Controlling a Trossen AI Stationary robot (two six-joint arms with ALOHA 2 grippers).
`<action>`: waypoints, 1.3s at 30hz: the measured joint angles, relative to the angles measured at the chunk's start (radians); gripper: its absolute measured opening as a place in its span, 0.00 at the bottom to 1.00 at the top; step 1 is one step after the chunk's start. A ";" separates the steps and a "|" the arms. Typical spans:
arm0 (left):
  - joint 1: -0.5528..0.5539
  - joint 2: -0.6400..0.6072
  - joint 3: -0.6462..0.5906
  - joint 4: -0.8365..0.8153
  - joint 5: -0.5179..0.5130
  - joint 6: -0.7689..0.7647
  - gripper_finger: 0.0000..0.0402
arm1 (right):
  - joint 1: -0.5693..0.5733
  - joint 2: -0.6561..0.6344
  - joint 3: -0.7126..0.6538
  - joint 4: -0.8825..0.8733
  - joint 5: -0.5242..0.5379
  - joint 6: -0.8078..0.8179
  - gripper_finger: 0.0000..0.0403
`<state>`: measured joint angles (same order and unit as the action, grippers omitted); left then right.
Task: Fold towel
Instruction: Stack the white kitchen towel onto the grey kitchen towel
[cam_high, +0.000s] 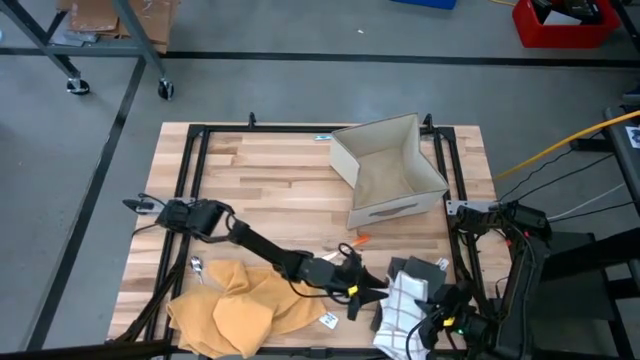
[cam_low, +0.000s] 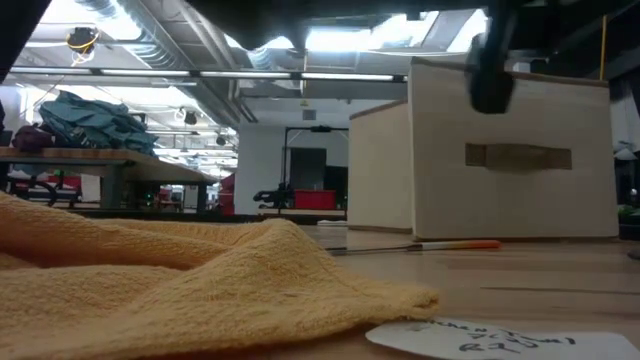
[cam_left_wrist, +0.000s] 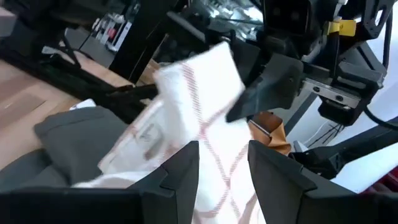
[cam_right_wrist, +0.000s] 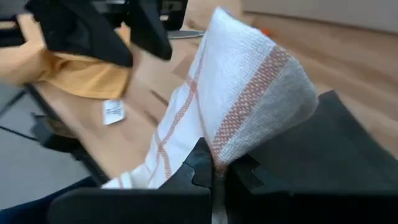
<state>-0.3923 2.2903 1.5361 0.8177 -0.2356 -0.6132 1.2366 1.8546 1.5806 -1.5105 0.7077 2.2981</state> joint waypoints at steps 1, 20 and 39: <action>0.004 0.015 0.019 0.000 0.000 0.010 0.33 | 0.000 0.000 0.000 -0.014 -0.005 -0.001 0.03; 0.096 0.066 0.069 -0.077 -0.001 0.191 0.33 | 0.000 0.137 -0.019 -0.062 -0.246 -0.169 0.06; 0.058 0.066 0.069 -0.210 -0.001 0.189 0.33 | 0.000 0.146 -0.340 0.113 -0.436 -0.218 0.08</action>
<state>-0.3344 2.3566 1.6047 0.6078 -0.2363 -0.4239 1.2366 2.0003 1.2408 -1.3972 0.2712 2.0804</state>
